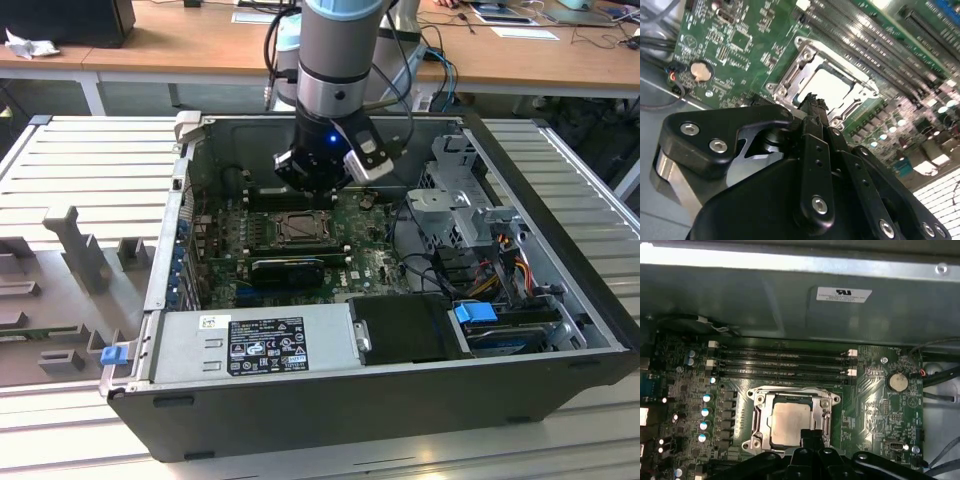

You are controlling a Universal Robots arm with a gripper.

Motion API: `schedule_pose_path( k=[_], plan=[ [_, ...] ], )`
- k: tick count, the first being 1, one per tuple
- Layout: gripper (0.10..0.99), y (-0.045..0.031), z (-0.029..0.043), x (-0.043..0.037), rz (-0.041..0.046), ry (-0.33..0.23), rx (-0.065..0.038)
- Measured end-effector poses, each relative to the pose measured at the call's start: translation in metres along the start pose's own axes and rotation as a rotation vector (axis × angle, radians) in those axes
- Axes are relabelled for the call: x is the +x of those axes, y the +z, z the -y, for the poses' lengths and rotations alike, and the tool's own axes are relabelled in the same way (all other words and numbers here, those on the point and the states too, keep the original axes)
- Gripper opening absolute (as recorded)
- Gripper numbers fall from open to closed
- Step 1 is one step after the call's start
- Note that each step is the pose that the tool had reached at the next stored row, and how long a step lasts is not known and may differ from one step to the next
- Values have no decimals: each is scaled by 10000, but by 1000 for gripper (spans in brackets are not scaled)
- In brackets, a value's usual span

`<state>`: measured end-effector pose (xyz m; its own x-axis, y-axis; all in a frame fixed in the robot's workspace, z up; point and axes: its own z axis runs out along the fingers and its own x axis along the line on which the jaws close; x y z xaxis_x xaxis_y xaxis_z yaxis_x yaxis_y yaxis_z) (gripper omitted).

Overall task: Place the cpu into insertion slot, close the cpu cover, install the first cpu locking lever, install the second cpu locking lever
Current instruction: 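Install the second cpu locking lever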

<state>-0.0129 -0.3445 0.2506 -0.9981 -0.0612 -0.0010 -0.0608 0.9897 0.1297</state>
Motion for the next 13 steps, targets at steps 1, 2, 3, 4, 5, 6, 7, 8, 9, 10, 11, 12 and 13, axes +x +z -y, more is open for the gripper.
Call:
schedule_pose_path(
  k=[1, 2, 3, 4, 5, 6, 7, 8, 9, 10, 11, 12, 13],
  plan=[
    [106, -2, 9, 0, 0, -1, 0],
    [106, -9, 18, 1, 0, -1, 2],
    [106, -20, 22, 1, -1, 0, 3],
    [106, -35, 27, 2, 0, 1, 1],
    [106, -41, 33, 2, 0, -1, 0],
    [106, -43, 47, 3, 0, -1, 1],
    [106, -44, 59, 7, 0, 0, 0],
    [106, -46, 71, 9, 0, 0, 1],
    [106, -47, 87, 12, 0, 0, 0],
    [106, -48, 105, 15, 0, 0, 1],
    [106, -52, 134, 19, 0, 0, 1],
    [106, -54, 158, 21, 0, -1, 1],
    [106, -56, 175, 23, 0, -1, 1]
  ],
)
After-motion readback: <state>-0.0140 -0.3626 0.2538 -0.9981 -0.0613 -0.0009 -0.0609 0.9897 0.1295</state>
